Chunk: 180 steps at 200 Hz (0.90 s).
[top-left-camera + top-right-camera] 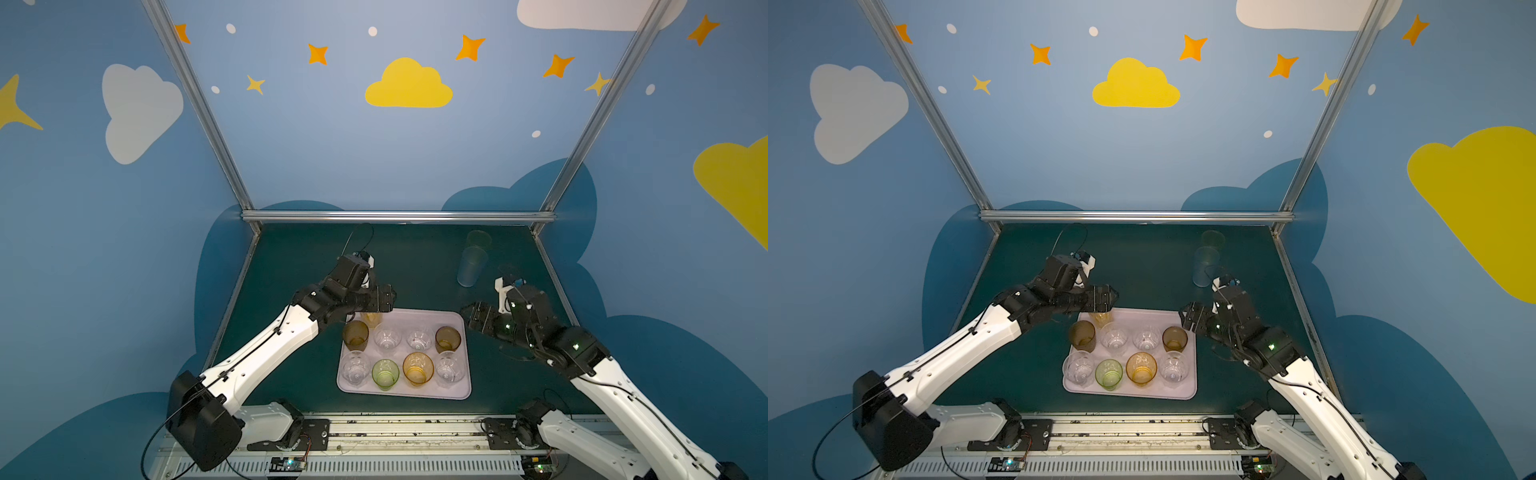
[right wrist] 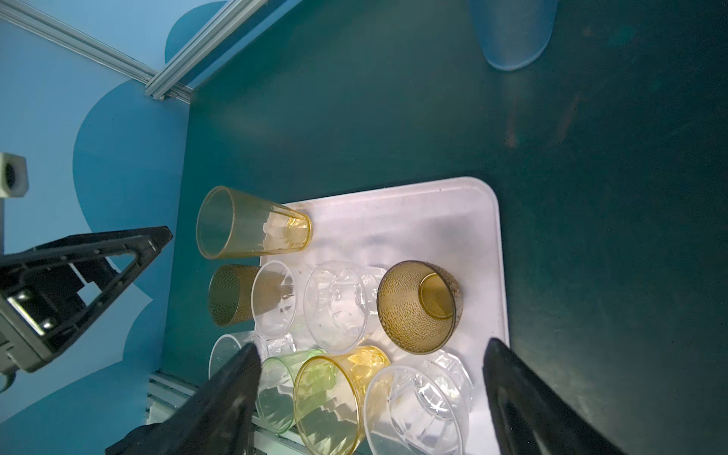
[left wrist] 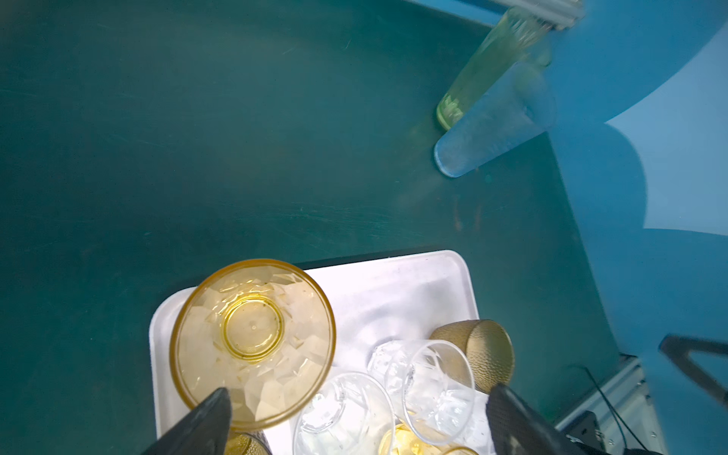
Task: Place the glasses into the tray
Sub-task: 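Lower the tall amber glass onto the tray's far edge and open the left gripper, then reach the right gripper to the frosted blue glass and close on it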
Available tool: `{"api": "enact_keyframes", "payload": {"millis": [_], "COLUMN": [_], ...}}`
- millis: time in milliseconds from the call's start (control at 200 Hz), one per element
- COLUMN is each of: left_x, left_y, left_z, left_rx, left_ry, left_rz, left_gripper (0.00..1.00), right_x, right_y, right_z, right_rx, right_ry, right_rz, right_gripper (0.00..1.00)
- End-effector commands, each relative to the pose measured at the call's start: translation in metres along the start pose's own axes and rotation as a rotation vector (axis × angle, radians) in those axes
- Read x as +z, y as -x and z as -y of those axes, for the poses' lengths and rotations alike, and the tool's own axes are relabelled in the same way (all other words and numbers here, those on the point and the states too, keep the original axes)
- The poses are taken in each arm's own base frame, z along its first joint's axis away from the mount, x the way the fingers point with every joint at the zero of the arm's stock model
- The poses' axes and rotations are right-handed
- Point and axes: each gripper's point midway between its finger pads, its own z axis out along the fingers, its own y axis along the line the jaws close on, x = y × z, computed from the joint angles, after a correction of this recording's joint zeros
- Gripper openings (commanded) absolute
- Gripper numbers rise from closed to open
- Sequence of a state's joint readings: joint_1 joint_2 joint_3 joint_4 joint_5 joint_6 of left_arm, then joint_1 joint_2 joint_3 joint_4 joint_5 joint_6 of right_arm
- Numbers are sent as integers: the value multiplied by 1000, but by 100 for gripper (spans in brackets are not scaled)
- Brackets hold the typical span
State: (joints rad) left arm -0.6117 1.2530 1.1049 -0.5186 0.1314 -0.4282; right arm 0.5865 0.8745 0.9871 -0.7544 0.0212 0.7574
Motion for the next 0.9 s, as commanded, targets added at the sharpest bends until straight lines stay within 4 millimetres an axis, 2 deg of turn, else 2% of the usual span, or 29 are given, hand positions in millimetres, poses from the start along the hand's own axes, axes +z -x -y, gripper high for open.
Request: {"api": "enact_keyframes", "payload": {"millis": [0,340,481,521,571,611,696,791,896], "left_x": [-9,-27,-31,-32,-34,-36,-38,-40,-41], "left_y": [2,-12,-15,-16,-17,-17,-17,-18,-19], "left_z": [8,6,3,2,2,1,1,2,-2], "left_rx": [-16,-44,-44,-45,-48,-54,-67,-67,-69], "left_ry": [-53,-118,-121,-119,-121,-120,-127,-136,-121], "left_rz": [36,81,103,104,108,111,119,126,131], "left_gripper": [100,100,100,100,100,100,100,100,100], "right_x": [1,45,65,71,79,86,100,116,132], "right_y": [15,85,109,113,118,121,125,127,127], "right_z": [0,3,10,9,7,8,12,18,20], "right_rx": [-84,-140,-159,-174,-197,-211,-233,-241,-244], "right_ry": [-62,-151,-176,-173,-169,-174,-197,-224,-229], "right_rz": [-60,-135,-152,-161,-176,-189,-222,-263,-287], "right_gripper": [87,85,78,75,59,52,50,42,42]}}
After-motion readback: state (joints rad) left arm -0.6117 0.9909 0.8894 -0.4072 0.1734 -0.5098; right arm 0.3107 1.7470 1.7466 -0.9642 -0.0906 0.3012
